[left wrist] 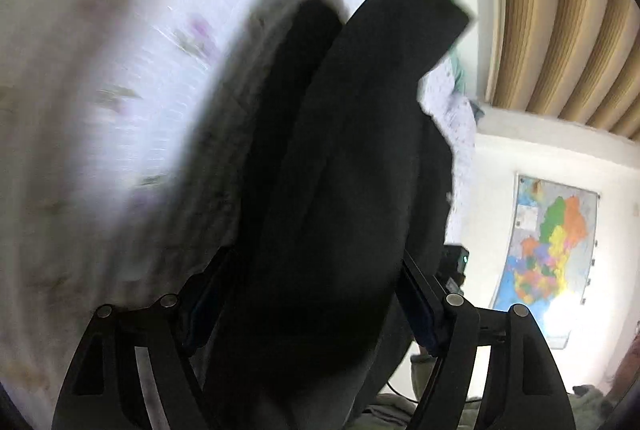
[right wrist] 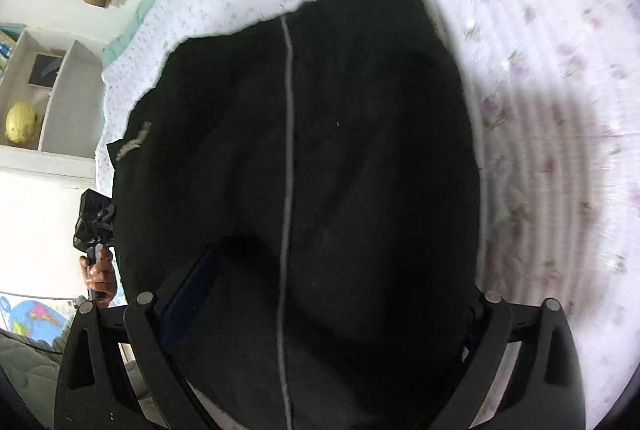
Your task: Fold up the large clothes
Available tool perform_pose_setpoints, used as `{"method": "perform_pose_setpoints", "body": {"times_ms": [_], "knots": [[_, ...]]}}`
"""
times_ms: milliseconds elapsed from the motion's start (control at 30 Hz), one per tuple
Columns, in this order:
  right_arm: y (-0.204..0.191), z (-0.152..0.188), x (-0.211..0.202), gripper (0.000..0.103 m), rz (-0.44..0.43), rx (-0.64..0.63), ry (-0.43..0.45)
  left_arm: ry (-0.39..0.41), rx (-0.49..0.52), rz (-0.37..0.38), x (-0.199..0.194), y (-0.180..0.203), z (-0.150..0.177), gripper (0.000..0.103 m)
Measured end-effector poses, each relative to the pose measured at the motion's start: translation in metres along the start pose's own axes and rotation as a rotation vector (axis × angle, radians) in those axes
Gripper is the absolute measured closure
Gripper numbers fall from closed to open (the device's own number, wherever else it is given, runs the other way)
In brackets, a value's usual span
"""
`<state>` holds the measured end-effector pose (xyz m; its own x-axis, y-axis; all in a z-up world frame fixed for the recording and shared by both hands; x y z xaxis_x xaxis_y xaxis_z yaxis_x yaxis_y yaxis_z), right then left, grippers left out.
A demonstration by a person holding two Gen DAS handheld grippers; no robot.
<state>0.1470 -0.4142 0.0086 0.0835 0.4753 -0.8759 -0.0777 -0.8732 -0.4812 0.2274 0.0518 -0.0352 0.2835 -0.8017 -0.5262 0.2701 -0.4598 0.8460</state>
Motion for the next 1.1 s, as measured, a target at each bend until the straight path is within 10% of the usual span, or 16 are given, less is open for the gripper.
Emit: {"method": "perform_pose_setpoints", "body": {"times_ms": [167,333,767,1100], "knots": [[-0.013,-0.008,0.024,0.0,-0.023,-0.01,0.023,-0.009,0.03,-0.062,0.026,0.017,-0.004,0.024],[-0.034,0.012,0.006,0.018,0.007,-0.037,0.103,0.086,0.166,-0.143,0.014,0.058,0.023,0.059],[-0.113,0.047,-0.078,0.043,-0.206,-0.079,0.311,0.2,0.429,0.103,-0.036,0.218,0.161,0.06],[-0.127,0.057,-0.102,0.043,-0.159,-0.147,0.325,0.166,0.394,0.16,-0.105,0.175,0.206,0.06]]}}
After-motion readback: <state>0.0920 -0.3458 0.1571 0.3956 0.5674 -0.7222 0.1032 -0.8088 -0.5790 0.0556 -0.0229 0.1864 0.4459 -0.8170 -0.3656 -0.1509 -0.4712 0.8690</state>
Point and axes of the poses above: each gripper's, at about its wrist camera, not at the fingertips, and x roughly the way its jaws point, y to its right, z to its underside, the point moved 3 cm from there along x, roughly the way its jaws point, and after that the axes turned 7 degrees about y, right-handed, at the moved point
